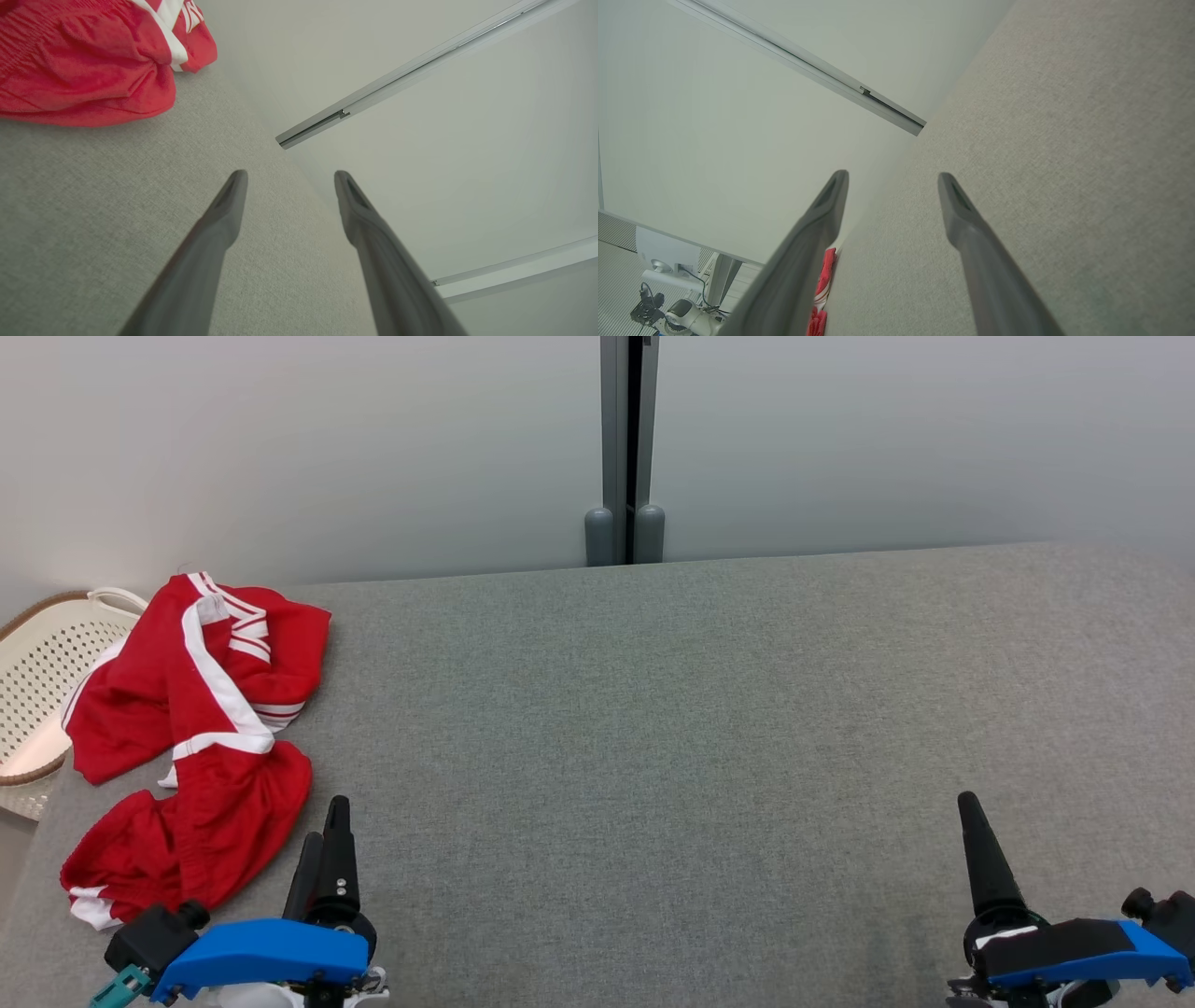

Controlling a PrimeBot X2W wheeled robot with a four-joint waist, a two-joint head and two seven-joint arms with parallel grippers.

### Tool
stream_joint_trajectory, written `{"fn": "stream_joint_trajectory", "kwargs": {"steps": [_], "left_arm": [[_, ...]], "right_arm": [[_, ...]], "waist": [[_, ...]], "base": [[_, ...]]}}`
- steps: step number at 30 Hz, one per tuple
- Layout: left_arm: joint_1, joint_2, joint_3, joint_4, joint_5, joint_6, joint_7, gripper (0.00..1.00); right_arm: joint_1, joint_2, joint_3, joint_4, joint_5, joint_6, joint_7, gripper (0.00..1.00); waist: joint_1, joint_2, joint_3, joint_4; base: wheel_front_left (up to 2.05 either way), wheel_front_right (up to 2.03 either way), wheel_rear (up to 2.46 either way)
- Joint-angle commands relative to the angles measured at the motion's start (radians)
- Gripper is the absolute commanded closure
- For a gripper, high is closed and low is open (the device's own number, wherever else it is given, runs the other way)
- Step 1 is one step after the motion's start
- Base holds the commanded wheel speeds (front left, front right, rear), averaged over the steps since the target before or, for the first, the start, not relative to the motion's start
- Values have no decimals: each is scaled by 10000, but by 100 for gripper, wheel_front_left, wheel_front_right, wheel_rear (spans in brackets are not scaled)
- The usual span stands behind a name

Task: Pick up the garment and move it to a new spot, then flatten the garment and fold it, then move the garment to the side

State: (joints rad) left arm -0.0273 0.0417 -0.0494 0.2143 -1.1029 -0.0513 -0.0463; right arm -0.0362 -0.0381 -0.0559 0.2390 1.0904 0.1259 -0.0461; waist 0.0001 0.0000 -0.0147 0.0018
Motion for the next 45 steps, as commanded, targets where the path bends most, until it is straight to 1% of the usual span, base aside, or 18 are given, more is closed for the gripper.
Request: {"fn": "stream_joint_trajectory", "kwargs": {"steps": [1, 9, 12, 25, 45], "left_arm": [[-109, 71, -121, -130, 534, 64, -126, 0], [-173, 77, -313, 141, 2360, 117, -394, 0], [-162, 80, -362, 179, 2869, 138, -489, 0], [-125, 86, -570, 496, 4566, 187, -871, 0], [-207, 92, -933, 1092, 6658, 216, -1361, 0]], "right_arm": [[19, -75, 55, -228, -547, 39, -131, 0], [71, -87, 244, -403, -2189, 43, -396, 0], [97, -91, 313, -422, -2751, 45, -494, 0], [118, -107, 497, -215, -4773, 44, -878, 0], [50, -125, 645, -16, -6831, 46, -1363, 0]], "waist": [[0, 0, -4, 5], [0, 0, -21, 15], [0, 0, -32, 18], [0, 0, -70, 39], [-1, 0, -121, 51]], "base": [[0, 0, 0], [0, 0, 0], [0, 0, 0], [0, 0, 0], [0, 0, 0]]}}
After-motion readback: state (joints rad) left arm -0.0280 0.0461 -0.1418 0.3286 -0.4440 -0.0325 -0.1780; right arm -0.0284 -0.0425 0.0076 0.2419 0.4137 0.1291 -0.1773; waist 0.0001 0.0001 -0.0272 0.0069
